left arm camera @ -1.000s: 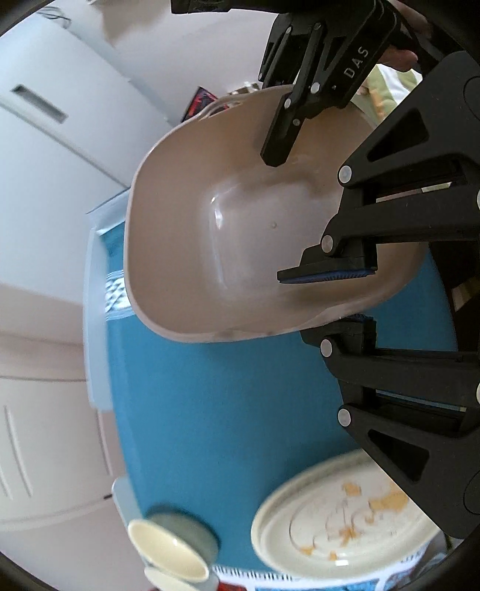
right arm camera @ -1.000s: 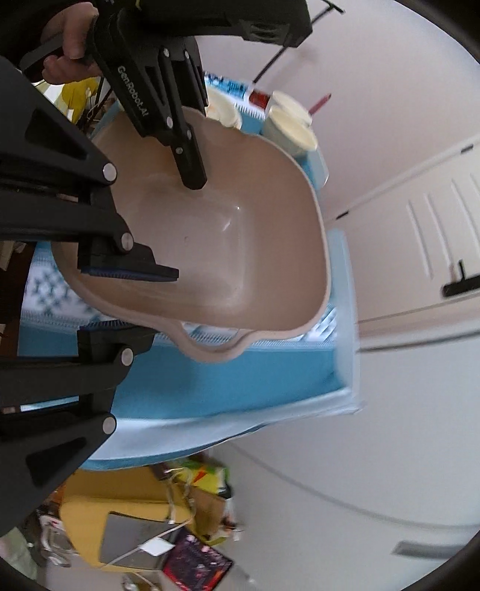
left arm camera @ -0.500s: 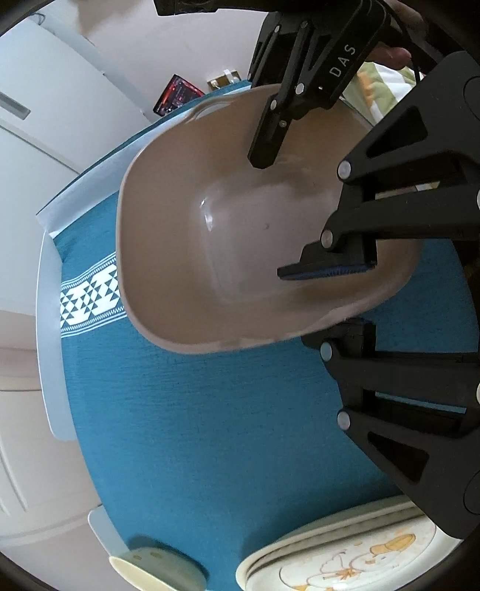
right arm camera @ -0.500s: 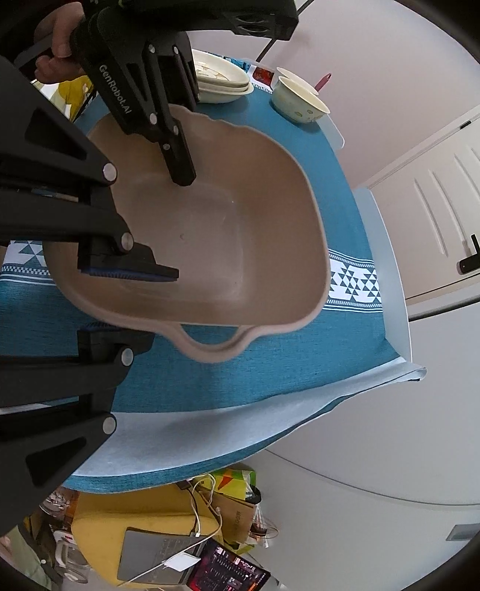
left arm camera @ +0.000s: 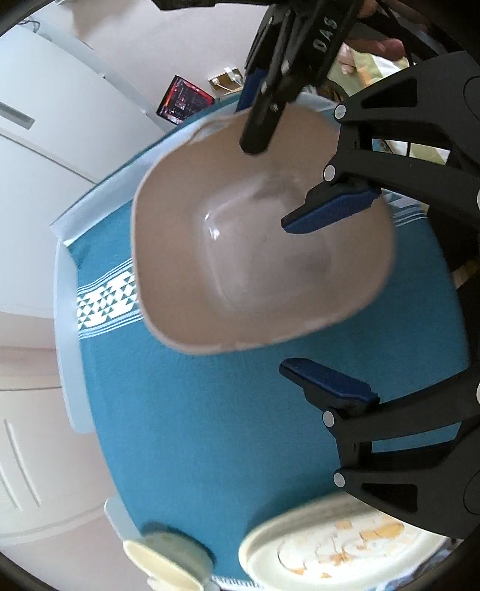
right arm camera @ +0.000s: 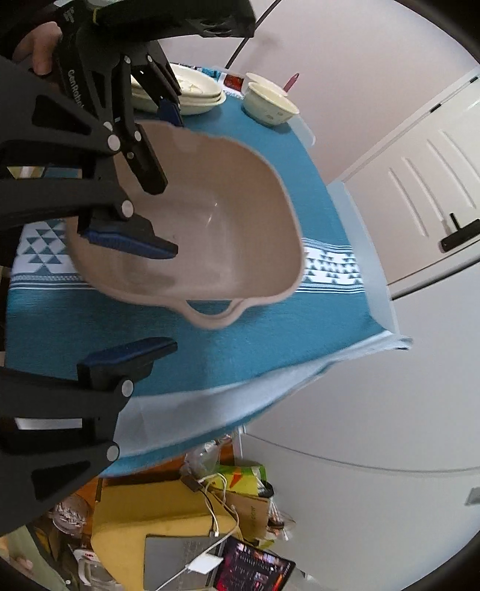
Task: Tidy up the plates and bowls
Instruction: 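Open both grippers and move them toward the cream bowl, then grasp the rim of the cream bowl with both grippers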
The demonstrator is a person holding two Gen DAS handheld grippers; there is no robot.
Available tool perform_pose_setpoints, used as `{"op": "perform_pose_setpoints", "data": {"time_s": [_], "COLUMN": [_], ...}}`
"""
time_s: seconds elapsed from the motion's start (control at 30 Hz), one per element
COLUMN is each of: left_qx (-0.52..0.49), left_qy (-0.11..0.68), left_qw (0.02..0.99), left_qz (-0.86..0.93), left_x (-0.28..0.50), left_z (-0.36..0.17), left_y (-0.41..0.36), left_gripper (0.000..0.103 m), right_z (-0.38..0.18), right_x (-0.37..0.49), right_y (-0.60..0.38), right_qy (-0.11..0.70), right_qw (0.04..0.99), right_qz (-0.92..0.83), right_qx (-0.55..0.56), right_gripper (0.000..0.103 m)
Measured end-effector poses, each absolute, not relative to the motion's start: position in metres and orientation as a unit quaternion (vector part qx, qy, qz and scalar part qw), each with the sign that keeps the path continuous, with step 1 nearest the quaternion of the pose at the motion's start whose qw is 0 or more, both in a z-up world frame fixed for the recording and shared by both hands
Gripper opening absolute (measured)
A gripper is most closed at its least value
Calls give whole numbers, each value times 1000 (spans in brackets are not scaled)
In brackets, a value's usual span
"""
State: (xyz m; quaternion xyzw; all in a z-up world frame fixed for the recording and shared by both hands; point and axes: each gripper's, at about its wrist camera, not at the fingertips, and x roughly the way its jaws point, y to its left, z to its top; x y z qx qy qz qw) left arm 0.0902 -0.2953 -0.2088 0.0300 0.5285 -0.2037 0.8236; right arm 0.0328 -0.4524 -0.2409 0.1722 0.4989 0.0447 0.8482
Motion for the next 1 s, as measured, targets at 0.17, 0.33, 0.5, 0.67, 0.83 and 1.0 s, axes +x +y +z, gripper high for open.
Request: {"op": "perform_pose_setpoints", "data": {"time_s": [0.17,0.33,0.5,0.67,0.83,1.0], "left_qx": [26,11,-6,-32,-57,-90], "left_qy": [486,429,371,361,379,420], "left_qw": [853,891,926,932,924,903], "left_qz": [-188,-151,-75,-33,-12,4], "left_x": [59,40,38,63,101,155], "left_z": [-149,-84,-32,-18,-23,-55], "left_y": [-259,-215,-162,-105,-49,7], "left_gripper": [68,68,103,103,103,103], "right_z": [-184,-116,-68,-41,-31,-42], "right_x": [13,10,21,45,82,141], "right_y": [-443,-416,-378,-330,-285,-239], "right_qy": [468,412,357,315,328,365], "right_qw": [871,897,911,918,920,912], "right_qz": [62,109,179,228,210,187], "right_qx": [139,112,99,74,39,29], "right_gripper": [40,40,103,103,103,103]}}
